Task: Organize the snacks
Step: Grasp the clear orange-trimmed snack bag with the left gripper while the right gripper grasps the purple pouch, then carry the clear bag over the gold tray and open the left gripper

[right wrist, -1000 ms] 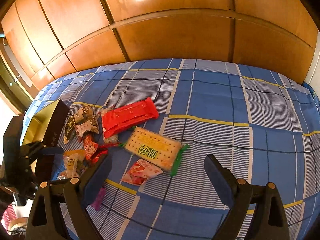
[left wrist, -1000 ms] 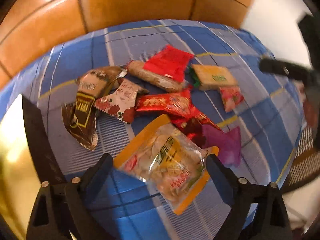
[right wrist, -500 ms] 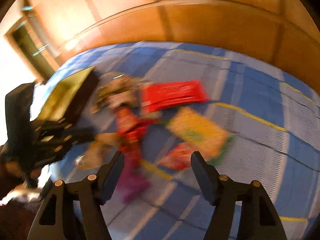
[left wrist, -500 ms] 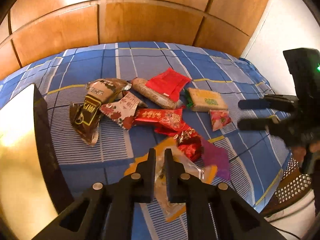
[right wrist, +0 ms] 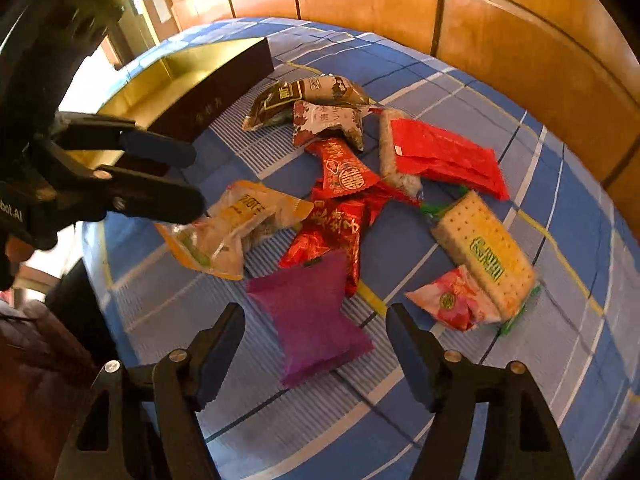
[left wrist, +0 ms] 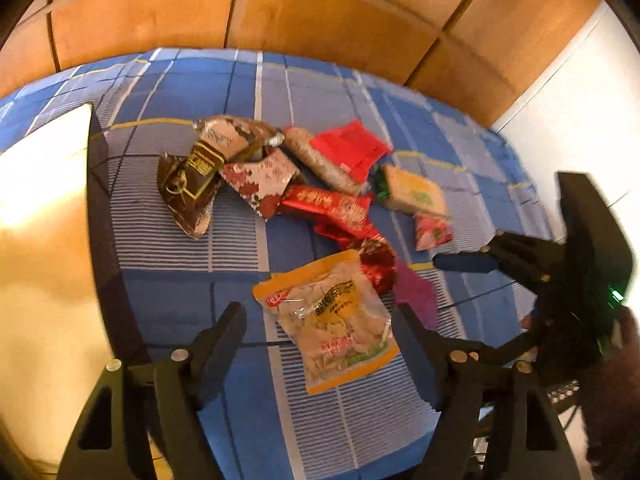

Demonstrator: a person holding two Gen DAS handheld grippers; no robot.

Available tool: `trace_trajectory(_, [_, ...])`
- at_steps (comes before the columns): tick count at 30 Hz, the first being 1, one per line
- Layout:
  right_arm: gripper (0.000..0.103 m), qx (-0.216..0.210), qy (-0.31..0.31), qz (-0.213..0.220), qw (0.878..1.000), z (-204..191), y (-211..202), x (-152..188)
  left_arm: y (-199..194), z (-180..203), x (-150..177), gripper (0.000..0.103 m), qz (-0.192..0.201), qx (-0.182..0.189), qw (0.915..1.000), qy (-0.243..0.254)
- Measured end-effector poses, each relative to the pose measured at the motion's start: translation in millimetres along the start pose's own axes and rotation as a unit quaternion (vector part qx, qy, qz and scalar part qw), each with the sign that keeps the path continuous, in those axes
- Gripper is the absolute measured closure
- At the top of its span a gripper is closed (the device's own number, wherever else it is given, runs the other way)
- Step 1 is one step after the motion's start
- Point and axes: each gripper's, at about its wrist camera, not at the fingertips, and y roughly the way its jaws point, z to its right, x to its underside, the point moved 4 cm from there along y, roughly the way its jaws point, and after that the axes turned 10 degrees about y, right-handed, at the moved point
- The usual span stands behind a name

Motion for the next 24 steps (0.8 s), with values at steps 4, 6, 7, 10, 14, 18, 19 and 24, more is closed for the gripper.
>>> trace_trajectory(4, [0.066, 0.013, -0.038, -0.025, 0.999, -10, 18, 4, 22, 5, -2, 0.027, -0.027, 0.001, 0.9995, -0.015])
trace_trajectory(6, [0.067, 0.014, -0.033, -0.025, 0.999, -7, 18, 3, 30, 4, -3, 0.026, -0.031, 0.001, 0.999, -0.033])
trace_trajectory(7, [0.067, 0.011, -0.027, -0.027, 0.999, -4, 17, 2, 33, 4, -3, 0.028, -0.033, -0.002, 0.9988, -0.035])
trace_trajectory(10, [0.067, 0.003, -0.006, -0.04, 0.999, 5, 19, 0, 40, 10, 1, 0.039, -0.04, -0.023, 0.9989, -0.006])
trace_trajectory(14, [0.066, -0.021, 0.026, -0.054, 0.998, 19, 20, -5, 35, 24, 5, 0.064, -0.023, -0.016, 0.9989, 0.037])
trace_trajectory(18, [0.066, -0.018, 0.021, -0.051, 0.998, 23, 21, -6, 26, 22, 10, 0.07, -0.005, -0.01, 0.9993, 0.035])
trace_trajectory(19, [0.066, -0.018, 0.021, -0.049, 0.998, 21, 18, -1, 19, 20, 11, 0.07, 0.005, -0.014, 0.9992, 0.038])
trace_trajectory(24, [0.066, -0.012, 0.015, -0.041, 0.999, 16, 17, 5, -22, 14, 10, 0.07, 0.057, -0.009, 0.9978, 0.033])
